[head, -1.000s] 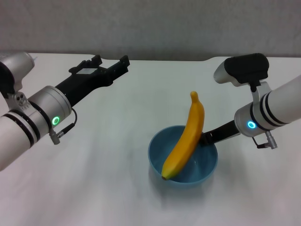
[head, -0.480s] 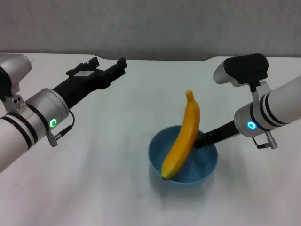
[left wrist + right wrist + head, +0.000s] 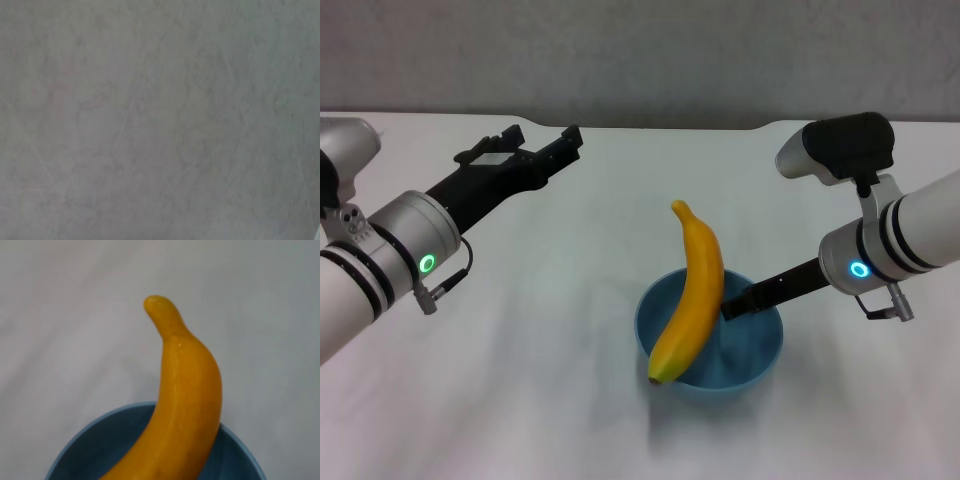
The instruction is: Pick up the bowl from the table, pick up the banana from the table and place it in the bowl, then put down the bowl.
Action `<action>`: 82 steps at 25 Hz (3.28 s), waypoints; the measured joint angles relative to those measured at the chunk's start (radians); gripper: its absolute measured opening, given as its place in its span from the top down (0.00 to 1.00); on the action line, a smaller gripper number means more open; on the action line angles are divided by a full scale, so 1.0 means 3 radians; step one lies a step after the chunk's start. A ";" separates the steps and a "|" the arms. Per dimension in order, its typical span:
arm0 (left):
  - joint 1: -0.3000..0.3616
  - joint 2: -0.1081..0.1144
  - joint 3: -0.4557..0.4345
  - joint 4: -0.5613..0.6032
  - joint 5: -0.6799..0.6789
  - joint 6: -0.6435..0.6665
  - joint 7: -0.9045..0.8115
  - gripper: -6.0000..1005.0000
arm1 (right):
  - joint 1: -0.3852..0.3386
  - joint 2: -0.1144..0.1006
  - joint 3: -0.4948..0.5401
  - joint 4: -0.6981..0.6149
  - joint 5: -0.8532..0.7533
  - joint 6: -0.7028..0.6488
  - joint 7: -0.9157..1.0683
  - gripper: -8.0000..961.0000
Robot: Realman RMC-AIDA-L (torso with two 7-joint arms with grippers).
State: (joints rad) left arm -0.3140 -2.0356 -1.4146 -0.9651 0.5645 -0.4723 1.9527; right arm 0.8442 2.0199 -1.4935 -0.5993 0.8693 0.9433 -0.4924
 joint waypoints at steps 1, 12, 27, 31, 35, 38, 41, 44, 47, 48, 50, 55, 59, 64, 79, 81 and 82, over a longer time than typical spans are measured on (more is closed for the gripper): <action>0.0003 0.0000 -0.0001 0.0000 0.0000 0.0000 0.0000 0.11 | -0.0010 0.0000 0.0000 -0.0019 0.0001 0.0018 0.0000 0.41; 0.0061 0.0000 -0.0042 0.0001 0.0000 -0.0001 0.0004 0.11 | -0.0277 -0.0017 -0.0002 -0.0455 -0.0031 0.0257 0.0032 0.36; 0.0077 0.0005 -0.0065 0.0018 0.0000 0.0000 0.0006 0.11 | -0.0520 -0.0027 0.0040 -0.0957 -0.0360 0.0510 0.0252 0.36; 0.0092 0.0005 -0.0092 0.0038 0.0000 -0.0002 0.0004 0.11 | -0.0677 -0.0029 0.0053 -0.1277 -0.0388 0.0526 0.0294 0.36; 0.0130 0.0005 -0.0144 0.0042 0.0000 -0.0040 0.0016 0.11 | -0.0914 -0.0030 0.0066 -0.1686 -0.0390 0.0501 0.0290 0.36; 0.0187 0.0005 -0.0213 0.0052 0.0001 -0.0150 0.0039 0.11 | -0.1055 -0.0028 0.0085 -0.1862 -0.0371 0.0373 0.0241 0.37; 0.0225 0.0005 -0.0319 0.0127 0.0003 -0.0216 0.0076 0.11 | -0.1230 -0.0022 0.0078 -0.1946 -0.0251 0.0037 0.0057 0.37; 0.0216 0.0003 -0.0438 0.0316 0.0002 -0.0320 0.0101 0.11 | -0.1482 -0.0016 0.0041 -0.1967 0.0113 -0.0416 -0.0346 0.37; 0.0209 -0.0005 -0.0596 0.0514 -0.0001 -0.0497 0.0153 0.11 | -0.1743 -0.0012 -0.0039 -0.1952 0.0761 -0.0899 -0.1015 0.37; 0.0211 -0.0008 -0.0647 0.0579 -0.0002 -0.0562 0.0176 0.11 | -0.1823 -0.0012 -0.0092 -0.1924 0.1026 -0.1059 -0.1284 0.37; 0.0212 -0.0009 -0.0723 0.0705 -0.0006 -0.0656 0.0229 0.11 | -0.1911 -0.0011 -0.0181 -0.1837 0.1522 -0.1294 -0.1802 0.37; 0.0186 -0.0020 -0.0794 0.1011 -0.0075 -0.0833 0.0603 0.11 | -0.1940 -0.0008 -0.0324 -0.1537 0.2502 -0.1420 -0.2935 0.37; 0.0176 -0.0026 -0.0766 0.1200 -0.0278 -0.1016 0.0927 0.11 | -0.1991 0.0002 -0.0469 -0.1310 0.3436 -0.1446 -0.4016 0.37; 0.0173 -0.0030 -0.0749 0.1441 -0.0425 -0.1256 0.1084 0.11 | -0.2145 0.0006 -0.0711 -0.1033 0.4846 -0.1225 -0.5399 0.37; 0.0121 -0.0026 -0.0566 0.1591 -0.0524 -0.1554 0.1188 0.11 | -0.1867 -0.0009 -0.0668 0.0560 0.6651 0.0656 -0.6310 0.37; 0.0089 -0.0023 -0.0585 0.1687 -0.0539 -0.1608 0.1188 0.11 | -0.1868 -0.0002 -0.0644 0.0582 0.6655 0.0687 -0.6362 0.37; 0.0064 -0.0022 -0.0586 0.1747 -0.0555 -0.1633 0.1202 0.11 | -0.1867 0.0001 -0.0639 0.0591 0.6657 0.0682 -0.6379 0.37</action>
State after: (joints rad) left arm -0.2948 -2.0422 -1.5903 -0.4411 0.3979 -0.9621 2.3132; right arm 0.2841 2.0202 -1.6851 -0.4221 2.8664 1.1478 -2.4061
